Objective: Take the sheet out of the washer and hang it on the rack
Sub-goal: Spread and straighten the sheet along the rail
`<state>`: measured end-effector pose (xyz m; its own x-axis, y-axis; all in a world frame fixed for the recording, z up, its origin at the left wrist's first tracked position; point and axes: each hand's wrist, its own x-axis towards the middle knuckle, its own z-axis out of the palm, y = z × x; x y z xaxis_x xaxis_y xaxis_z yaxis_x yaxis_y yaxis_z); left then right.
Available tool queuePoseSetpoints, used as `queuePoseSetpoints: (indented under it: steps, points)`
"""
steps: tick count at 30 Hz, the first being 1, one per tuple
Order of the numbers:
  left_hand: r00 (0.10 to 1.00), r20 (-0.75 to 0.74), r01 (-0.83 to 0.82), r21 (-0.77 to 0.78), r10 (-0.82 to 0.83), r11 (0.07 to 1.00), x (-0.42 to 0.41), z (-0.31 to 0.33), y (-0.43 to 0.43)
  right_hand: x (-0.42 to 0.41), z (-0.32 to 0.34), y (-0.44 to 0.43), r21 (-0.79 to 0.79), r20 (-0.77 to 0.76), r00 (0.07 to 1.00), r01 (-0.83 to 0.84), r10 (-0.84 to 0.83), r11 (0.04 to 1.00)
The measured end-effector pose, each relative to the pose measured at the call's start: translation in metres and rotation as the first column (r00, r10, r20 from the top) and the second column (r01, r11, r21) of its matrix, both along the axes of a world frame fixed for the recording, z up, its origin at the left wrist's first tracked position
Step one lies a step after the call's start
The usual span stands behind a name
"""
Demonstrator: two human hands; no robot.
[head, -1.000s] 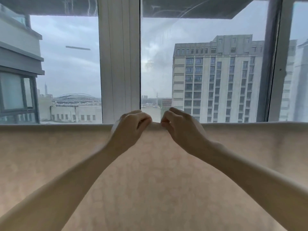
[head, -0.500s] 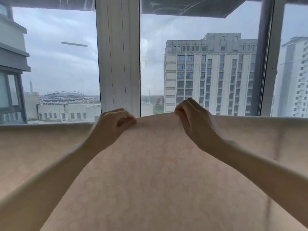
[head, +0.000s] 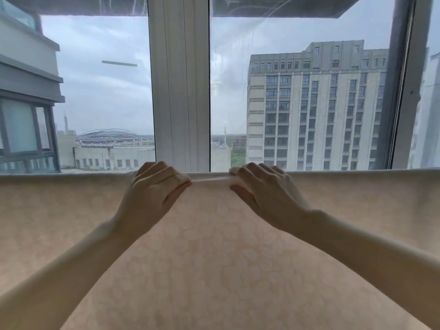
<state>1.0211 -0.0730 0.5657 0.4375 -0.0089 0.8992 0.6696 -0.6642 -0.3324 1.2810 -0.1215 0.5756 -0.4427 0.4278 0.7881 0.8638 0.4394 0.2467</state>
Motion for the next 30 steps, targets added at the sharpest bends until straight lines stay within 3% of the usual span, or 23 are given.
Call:
queuePoseSetpoints:
  steps: [6,11,16,19,22,30]
  points:
    - [0.988,0.155,0.043,-0.28,0.001,0.959,-0.013,0.012,0.003,-0.015,0.004,0.015,-0.006,0.033,0.999,0.011,-0.011,1.0]
    - [0.96,0.278,0.132,-0.539,0.027,0.832,-0.053,0.013,0.004,-0.023,0.011,0.026,-0.025,-0.009,1.0,0.021,-0.021,0.999]
    - [0.943,0.294,0.07,-0.627,0.152,0.776,-0.104,0.019,0.004,-0.027,0.025,0.039,-0.031,-0.241,0.97,0.029,-0.036,0.999]
    - [0.92,0.336,0.07,-0.647,0.201,0.759,-0.129,0.02,0.008,-0.031,0.029,0.043,0.03,-0.338,0.94,0.06,-0.046,0.998]
    - [0.91,0.364,0.076,-0.616,0.199,0.784,-0.145,0.02,0.014,-0.047,0.018,0.043,-0.043,-0.225,0.969,0.094,-0.101,0.995]
    - [0.964,0.189,-0.089,-0.426,0.185,0.9,-0.162,0.024,0.039,-0.108,0.009,0.036,-0.051,-0.093,0.995,0.017,-0.021,0.999]
